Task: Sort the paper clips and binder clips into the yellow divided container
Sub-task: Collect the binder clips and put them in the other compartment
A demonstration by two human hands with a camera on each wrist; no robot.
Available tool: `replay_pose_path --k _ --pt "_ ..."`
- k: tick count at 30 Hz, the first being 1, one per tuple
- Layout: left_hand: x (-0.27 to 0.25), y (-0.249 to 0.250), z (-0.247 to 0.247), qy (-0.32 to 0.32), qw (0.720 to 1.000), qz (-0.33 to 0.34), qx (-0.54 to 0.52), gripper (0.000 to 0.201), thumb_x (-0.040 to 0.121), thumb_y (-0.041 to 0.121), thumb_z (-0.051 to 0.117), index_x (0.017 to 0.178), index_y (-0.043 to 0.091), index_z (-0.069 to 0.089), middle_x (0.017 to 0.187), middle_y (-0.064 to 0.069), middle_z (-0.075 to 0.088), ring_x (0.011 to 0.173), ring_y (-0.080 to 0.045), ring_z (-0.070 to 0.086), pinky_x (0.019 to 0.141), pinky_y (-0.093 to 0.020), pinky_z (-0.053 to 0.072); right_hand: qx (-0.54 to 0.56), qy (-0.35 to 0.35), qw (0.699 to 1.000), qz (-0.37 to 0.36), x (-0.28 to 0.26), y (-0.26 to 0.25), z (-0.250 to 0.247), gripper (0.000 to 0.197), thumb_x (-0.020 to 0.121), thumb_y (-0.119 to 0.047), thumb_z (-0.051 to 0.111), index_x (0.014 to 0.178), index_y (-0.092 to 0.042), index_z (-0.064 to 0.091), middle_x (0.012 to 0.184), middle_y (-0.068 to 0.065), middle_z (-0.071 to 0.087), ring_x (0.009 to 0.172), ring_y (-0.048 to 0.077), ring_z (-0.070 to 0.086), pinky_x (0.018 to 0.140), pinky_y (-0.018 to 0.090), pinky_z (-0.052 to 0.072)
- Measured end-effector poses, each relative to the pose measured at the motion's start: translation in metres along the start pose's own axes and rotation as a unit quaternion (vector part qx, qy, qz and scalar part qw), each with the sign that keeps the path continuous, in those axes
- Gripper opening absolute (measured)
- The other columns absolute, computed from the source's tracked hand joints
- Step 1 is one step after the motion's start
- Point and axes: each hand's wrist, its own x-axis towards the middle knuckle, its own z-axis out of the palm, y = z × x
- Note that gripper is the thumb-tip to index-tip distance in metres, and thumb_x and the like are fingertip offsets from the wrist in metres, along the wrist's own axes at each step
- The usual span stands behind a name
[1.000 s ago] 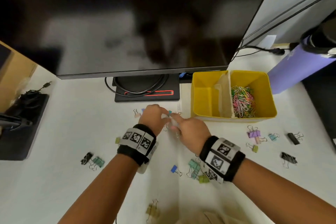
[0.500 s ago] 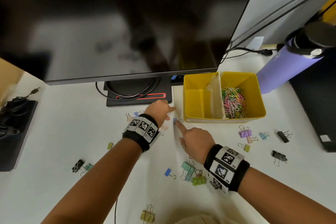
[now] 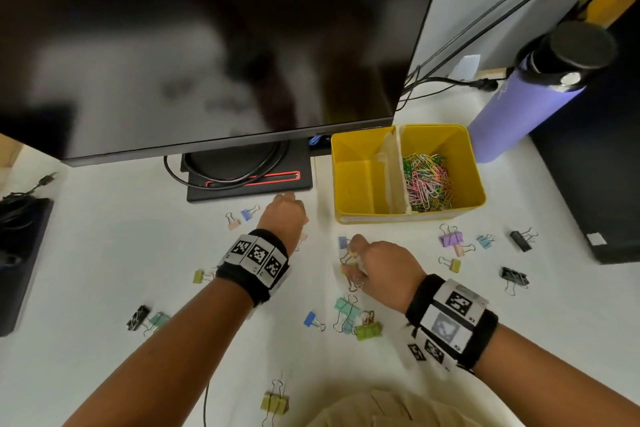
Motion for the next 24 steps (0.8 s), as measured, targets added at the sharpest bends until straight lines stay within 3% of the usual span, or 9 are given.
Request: replay_pose_path --k 4,7,10,12,14,16,19,22,24 --pt "-0.023 0.02 -0.013 0.018 0.999 0.026 -0.015 0.031 0.093 0.006 0.035 0.12 0.002 0.051 0.126 -0.016 0.049 0.117 -0.029 0.043 0.098 -0.034 0.037 0.178 -0.045 0.982 0.047 -0.029 0.024 -0.017 0.01 0.095 -0.016 0.035 0.086 -0.012 0.035 0.072 0.005 0.056 0.071 0.025 0.054 0.065 0.034 0.038" --pt "-0.051 0.056 -0.051 0.118 0.978 0.11 -0.132 0.026 0.096 0.005 0.034 0.108 -0.002 0.056 0.106 -0.011 0.054 0.105 -0.027 0.05 0.083 -0.023 0.034 0.249 -0.007 0.966 0.065 -0.048 0.042 -0.045 0.027 0.093 -0.002 0.033 0.073 -0.02 0.033 0.064 -0.006 0.041 0.058 0.009 0.038 0.06 0.026 0.031" --pt "-0.062 0.104 -0.089 0.123 0.94 0.157 -0.277 0.024 0.097 0.015 0.039 0.095 0.002 0.059 0.084 0.0 0.05 0.077 -0.016 0.047 0.062 -0.022 0.028 0.241 0.155 0.956 0.067 -0.048 0.057 -0.077 0.02 0.088 0.009 0.036 0.085 -0.01 0.045 0.066 -0.004 0.041 0.058 0.012 0.038 0.06 0.028 0.035" --pt "-0.044 0.134 -0.102 0.106 0.934 0.147 -0.308 0.026 0.096 0.02 0.042 0.093 0.003 0.062 0.077 -0.003 0.05 0.07 -0.017 0.046 0.063 -0.025 0.034 0.204 0.251 0.942 0.084 -0.035 0.067 -0.095 0.021 0.084 0.013 0.037 0.091 -0.002 0.05 0.077 0.006 0.052 0.068 0.023 0.045 0.057 0.024 0.031" --pt "-0.022 0.158 -0.109 0.112 0.93 0.112 -0.331 0.024 0.095 0.018 0.046 0.082 0.005 0.062 0.073 -0.009 0.05 0.071 -0.022 0.048 0.069 -0.029 0.046 0.168 0.264 0.945 0.091 -0.02 0.078 -0.105 0.024 0.084 0.01 0.04 0.101 0.001 0.053 0.091 0.018 0.06 0.083 0.031 0.054 0.056 0.023 0.028" --pt "-0.001 0.176 -0.111 0.093 0.939 0.085 -0.319 0.023 0.094 0.014 0.045 0.085 0.003 0.063 0.078 -0.017 0.053 0.076 -0.025 0.053 0.083 -0.039 0.053 0.127 0.23 0.961 0.09 -0.014 0.088 -0.109 0.027 0.089 -0.002 0.045 0.115 0.0 0.051 0.099 0.021 0.065 0.091 0.034 0.059 0.069 0.029 0.04" --pt "0.009 0.191 -0.107 0.017 0.98 0.045 -0.192 0.034 0.098 0.017 0.035 0.116 -0.005 0.054 0.116 -0.024 0.059 0.109 -0.032 0.056 0.099 -0.037 0.04 0.122 0.22 0.966 0.057 -0.027 0.095 -0.109 0.024 0.087 -0.001 0.046 0.11 0.0 0.053 0.088 0.026 0.066 0.083 0.038 0.059 0.077 0.047 0.05" --pt "0.002 0.193 -0.1 -0.011 0.979 0.113 -0.166 0.042 0.1 0.016 0.031 0.14 0.005 0.031 0.143 -0.018 0.042 0.131 -0.029 0.041 0.106 -0.032 0.033 0.144 0.289 0.946 0.041 -0.051 0.106 -0.101 0.031 0.086 0.003 0.046 0.115 -0.001 0.057 0.094 0.022 0.069 0.086 0.036 0.062 0.083 0.041 0.05" --pt "-0.014 0.187 -0.092 0.042 0.967 0.152 -0.2 0.041 0.098 0.012 0.037 0.139 0.01 0.036 0.143 -0.012 0.045 0.13 -0.027 0.043 0.105 -0.03 0.035 0.14 0.349 0.925 0.045 -0.067 0.121 -0.088 0.031 0.085 0.004 0.049 0.112 -0.003 0.061 0.099 0.02 0.069 0.091 0.035 0.063 0.087 0.041 0.051"
